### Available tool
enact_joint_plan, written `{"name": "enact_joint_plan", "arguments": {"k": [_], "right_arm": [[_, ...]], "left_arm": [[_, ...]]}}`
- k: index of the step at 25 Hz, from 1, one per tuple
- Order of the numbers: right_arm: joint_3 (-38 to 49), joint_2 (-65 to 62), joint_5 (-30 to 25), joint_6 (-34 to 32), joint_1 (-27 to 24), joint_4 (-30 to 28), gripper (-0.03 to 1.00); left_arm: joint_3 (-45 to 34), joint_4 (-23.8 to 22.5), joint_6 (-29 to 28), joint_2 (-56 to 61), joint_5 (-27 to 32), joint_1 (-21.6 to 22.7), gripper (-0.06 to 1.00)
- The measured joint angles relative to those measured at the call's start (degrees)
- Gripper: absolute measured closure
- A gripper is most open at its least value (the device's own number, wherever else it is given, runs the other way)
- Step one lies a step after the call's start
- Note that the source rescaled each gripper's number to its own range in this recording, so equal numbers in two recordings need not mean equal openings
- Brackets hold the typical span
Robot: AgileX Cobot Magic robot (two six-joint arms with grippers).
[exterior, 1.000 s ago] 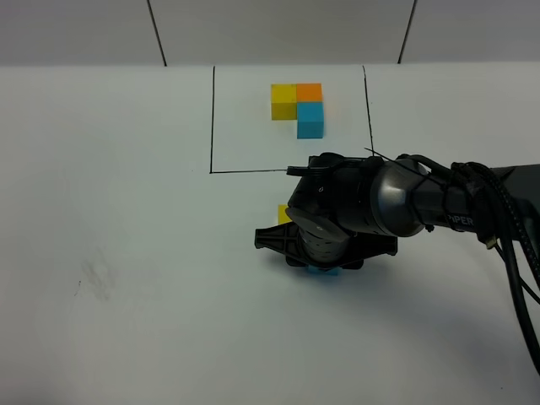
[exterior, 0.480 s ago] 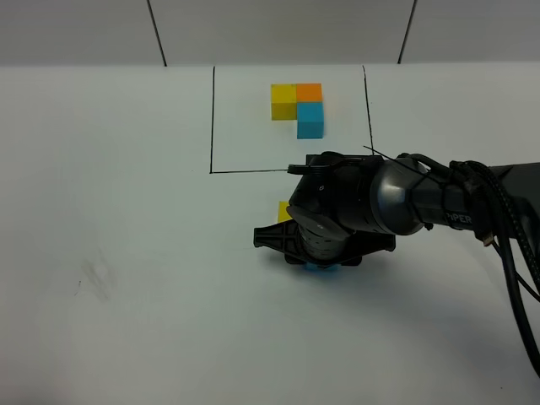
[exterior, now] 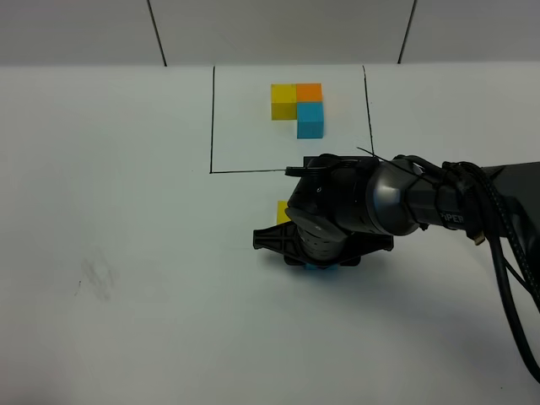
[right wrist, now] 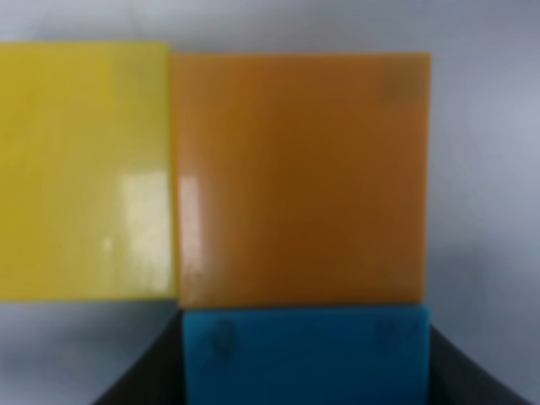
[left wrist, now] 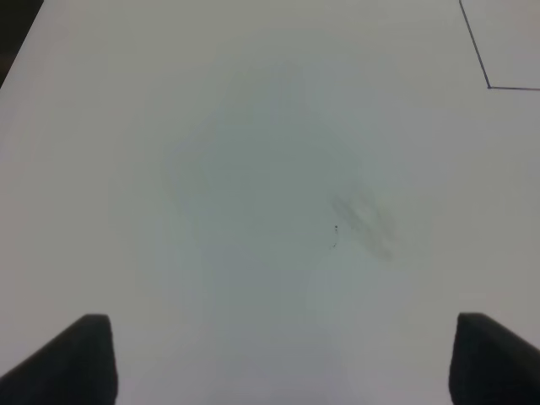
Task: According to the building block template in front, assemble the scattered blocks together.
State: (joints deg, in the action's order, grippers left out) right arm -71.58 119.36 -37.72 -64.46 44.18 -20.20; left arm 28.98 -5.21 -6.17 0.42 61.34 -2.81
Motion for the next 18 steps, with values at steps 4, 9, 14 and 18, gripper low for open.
{"name": "enact_joint_plan", "arguments": {"k": [4,9,14,18], "right_arm": [[0.0,0.0,0.0,0.0,0.0,0.0,0.71],[-1.5,0.5,-1.4,-0.3,0.0,0.5,0.71],[-2.2,0.8,-1.9,1.1,0.0,0.5,0.41],[-2.2,-0.3,-4.8,4.2,0.0,0.5,0.05]], "left_arm": [[0.0,0.0,0.0,0.0,0.0,0.0,0.26],[0.0,0.0,0.0,0.0,0.0,0.0,0.26],[0.0,0.0,0.0,0.0,0.0,0.0,0.26],[0.0,0.0,0.0,0.0,0.0,0.0,0.26]]}}
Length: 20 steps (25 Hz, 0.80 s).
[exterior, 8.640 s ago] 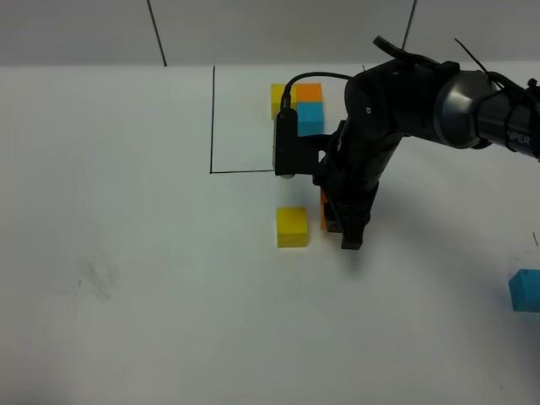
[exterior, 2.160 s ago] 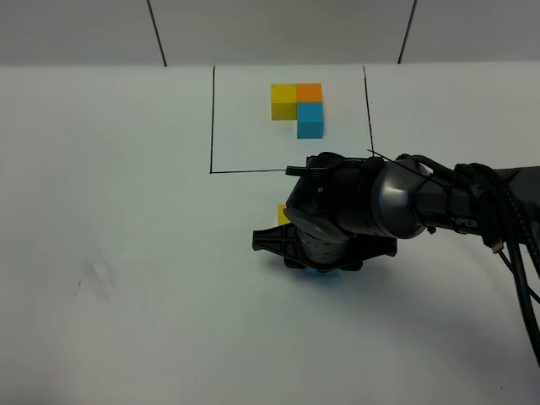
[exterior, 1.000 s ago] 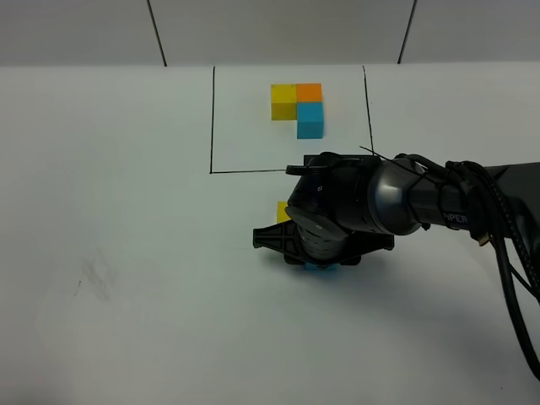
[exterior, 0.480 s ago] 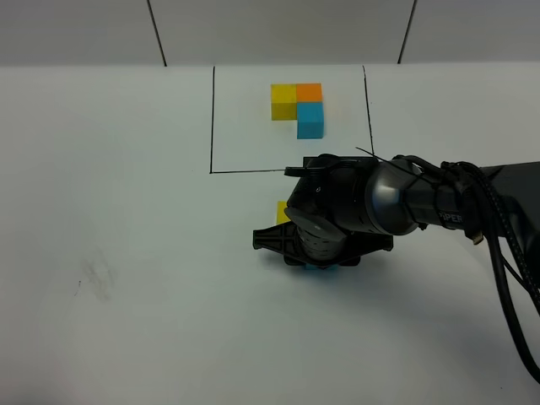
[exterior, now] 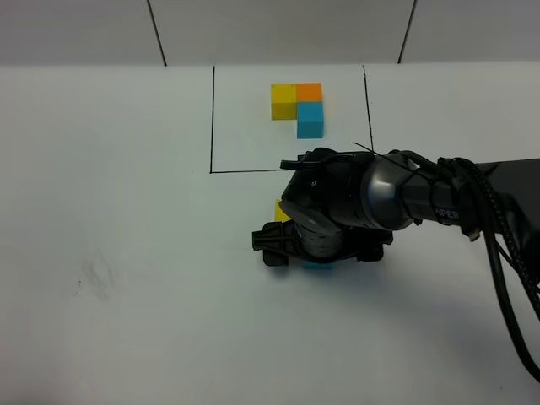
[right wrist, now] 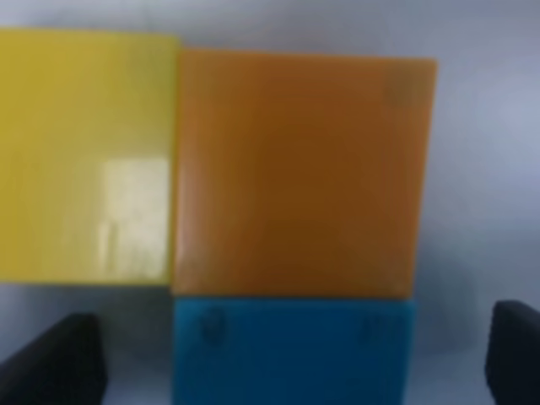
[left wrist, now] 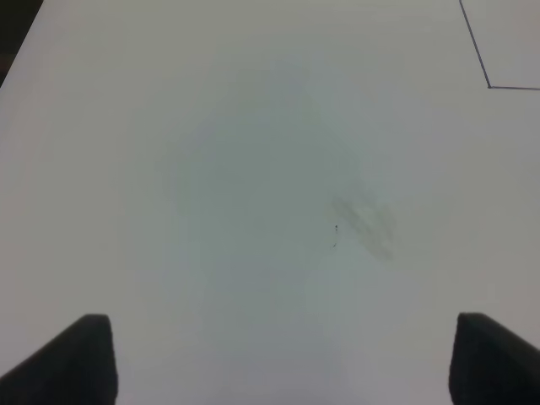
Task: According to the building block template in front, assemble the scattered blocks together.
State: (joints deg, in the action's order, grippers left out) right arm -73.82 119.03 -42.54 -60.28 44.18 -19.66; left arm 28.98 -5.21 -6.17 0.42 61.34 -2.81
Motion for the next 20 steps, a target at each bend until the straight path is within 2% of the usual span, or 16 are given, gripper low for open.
{"name": "enact_joint_plan", "arguments": {"k": [3,6,9,14,17,20], "right_arm": [[0.0,-4.2,-3.8,3.0,0.0,-0.8,-0.02],[0.0,-11.4,-6.7,8.4,0.0,-5.4,-0.03],[0.0,-19.8,-10.8,11.5,0.0,-13.6,-0.03],[0.0,-33.5,-23.2,14.7,-1.2,-32.4,-0.03],[0.0,-42.2,-25.9,21.0,-3.4,-41.3,-0.03],[0.0,-51.1,-26.2,26.9,-6.2,-47.3,-0.03]], "left_arm": [[0.0,0.0,0.0,0.0,0.0,0.0,0.26],[0.0,0.0,0.0,0.0,0.0,0.0,0.26],[0.0,0.0,0.0,0.0,0.0,0.0,0.26],[0.0,0.0,0.0,0.0,0.0,0.0,0.26],[0.0,0.0,0.0,0.0,0.0,0.0,0.26],[0.0,0.0,0.0,0.0,0.0,0.0,0.26]]}}
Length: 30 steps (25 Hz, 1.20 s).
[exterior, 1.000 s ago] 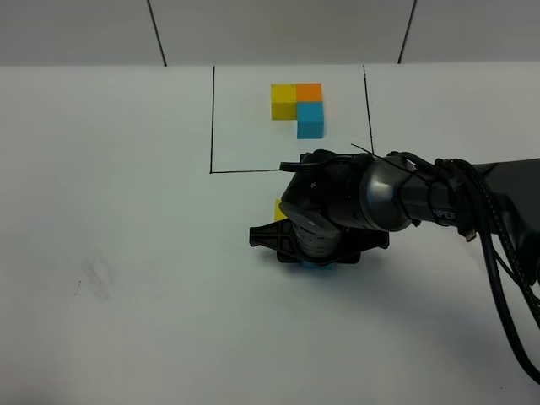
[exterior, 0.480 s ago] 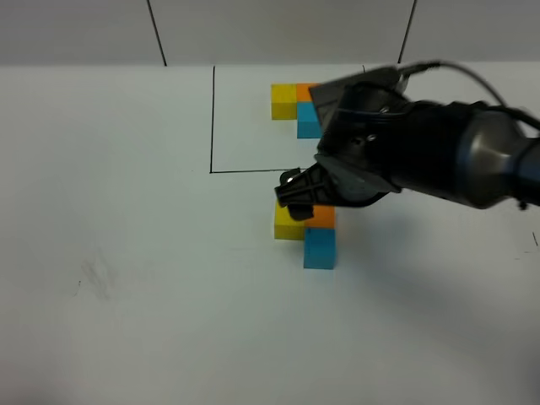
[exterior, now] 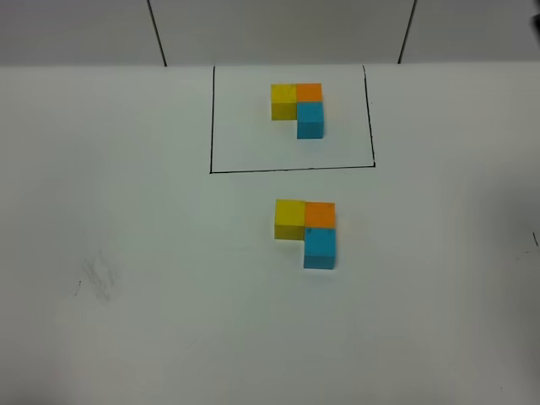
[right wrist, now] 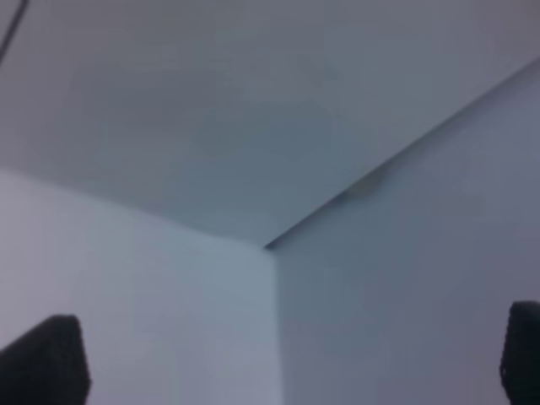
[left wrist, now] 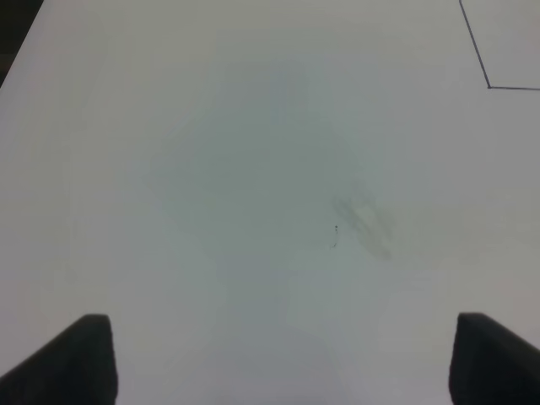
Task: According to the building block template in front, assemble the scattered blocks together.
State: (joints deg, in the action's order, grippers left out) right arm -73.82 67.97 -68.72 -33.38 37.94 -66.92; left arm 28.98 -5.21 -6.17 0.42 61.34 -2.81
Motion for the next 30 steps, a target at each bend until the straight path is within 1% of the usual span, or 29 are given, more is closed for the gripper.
{"name": "enact_joint_plan", "arguments": {"k": [2,5,7,9,10,11,13,16,20,23,26,27,30], "right_arm": [[0.0,-6.2,0.1,4.3,-2.5,-3.1,-0.03],[0.0,-15.6,0.0,11.5,-4.7,-5.5,-0.03],[0.0,-22.0,-0.1,15.7,-4.9,-4.9,-0.03],[-0.1,-29.4,-0.4,19.2,-4.9,-1.7,-0.03],[-0.1,-32.4,-0.5,20.6,-5.0,0.6,-0.03],[-0.1,-36.0,-0.7,22.5,-5.0,4.2,-0.03],[-0.1,-42.6,-1.0,26.2,-5.0,11.7,-0.03],[-0.2,-50.5,-1.3,29.9,-5.0,24.2,-0.02],[2.5,-56.5,-1.5,33.9,-6.0,39.4,-0.02],[7.8,-57.4,-1.5,36.3,-8.8,47.7,-0.01],[14.6,-58.3,-0.8,38.9,-12.8,54.6,0.0],[16.9,-58.9,0.3,39.6,-14.2,56.6,0.0],[22.9,-61.1,6.0,40.6,-17.9,61.0,0.01]], "left_arm": [[0.0,0.0,0.0,0.0,0.0,0.0,0.26],[0.0,0.0,0.0,0.0,0.0,0.0,0.26],[0.0,0.0,0.0,0.0,0.0,0.0,0.26],[0.0,0.0,0.0,0.0,0.0,0.0,0.26],[0.0,0.0,0.0,0.0,0.0,0.0,0.26],[0.0,0.0,0.0,0.0,0.0,0.0,0.26],[0.0,0.0,0.0,0.0,0.0,0.0,0.26],[0.0,0.0,0.0,0.0,0.0,0.0,0.26],[0.0,0.0,0.0,0.0,0.0,0.0,0.26],[0.0,0.0,0.0,0.0,0.0,0.0,0.26],[0.0,0.0,0.0,0.0,0.0,0.0,0.26],[0.0,0.0,0.0,0.0,0.0,0.0,0.26],[0.0,0.0,0.0,0.0,0.0,0.0,0.26]]}}
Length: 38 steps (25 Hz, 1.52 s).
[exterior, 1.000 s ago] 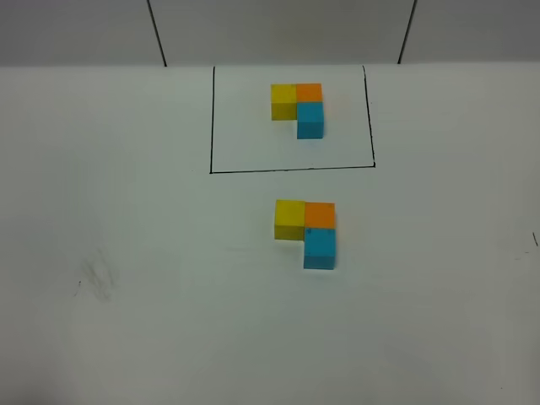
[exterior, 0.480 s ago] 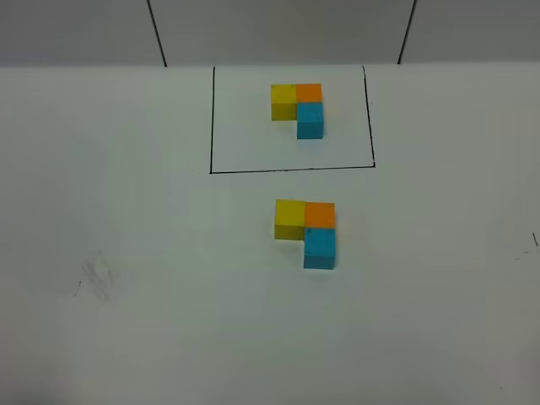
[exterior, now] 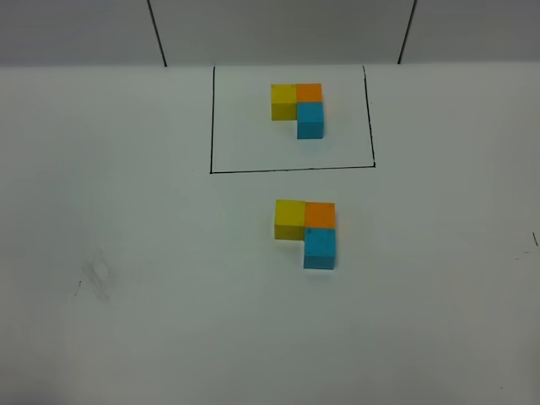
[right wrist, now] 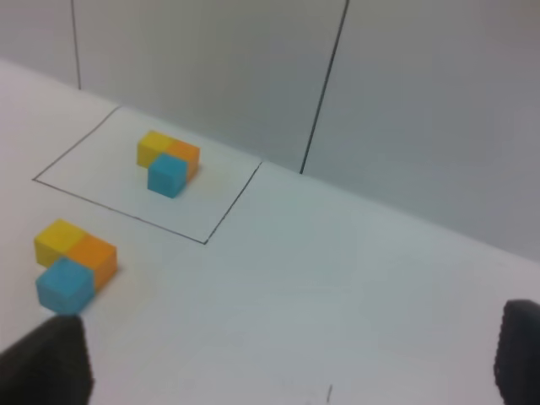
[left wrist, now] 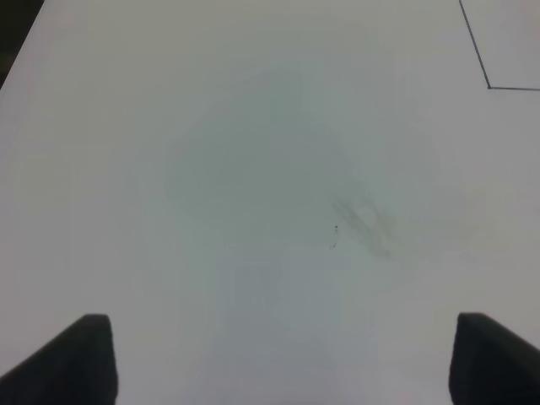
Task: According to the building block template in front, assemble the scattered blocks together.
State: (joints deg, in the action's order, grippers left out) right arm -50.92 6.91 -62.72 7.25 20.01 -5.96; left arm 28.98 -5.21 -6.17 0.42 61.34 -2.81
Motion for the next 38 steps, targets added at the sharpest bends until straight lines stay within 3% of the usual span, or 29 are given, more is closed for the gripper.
{"name": "enact_joint_plan", "arguments": {"k": [4,15,29,38], "right_arm": [[7.0,-4.5,3.4,-0.4,-4.5,2.3,0.02],[15.8,-7.2,2.4,-4.0,-13.0,4.4,0.03],[22.1,-7.3,1.5,-6.3,-13.5,3.7,0.09],[22.1,-7.3,1.5,-5.9,-15.0,4.3,0.23]], "left_arm": [[0.0,0.0,0.0,0.0,0.0,0.0,0.26],[0.0,0.0,0.0,0.0,0.0,0.0,0.26],[0.0,0.0,0.0,0.0,0.0,0.0,0.26],[0.0,0.0,0.0,0.0,0.0,0.0,0.26]]}}
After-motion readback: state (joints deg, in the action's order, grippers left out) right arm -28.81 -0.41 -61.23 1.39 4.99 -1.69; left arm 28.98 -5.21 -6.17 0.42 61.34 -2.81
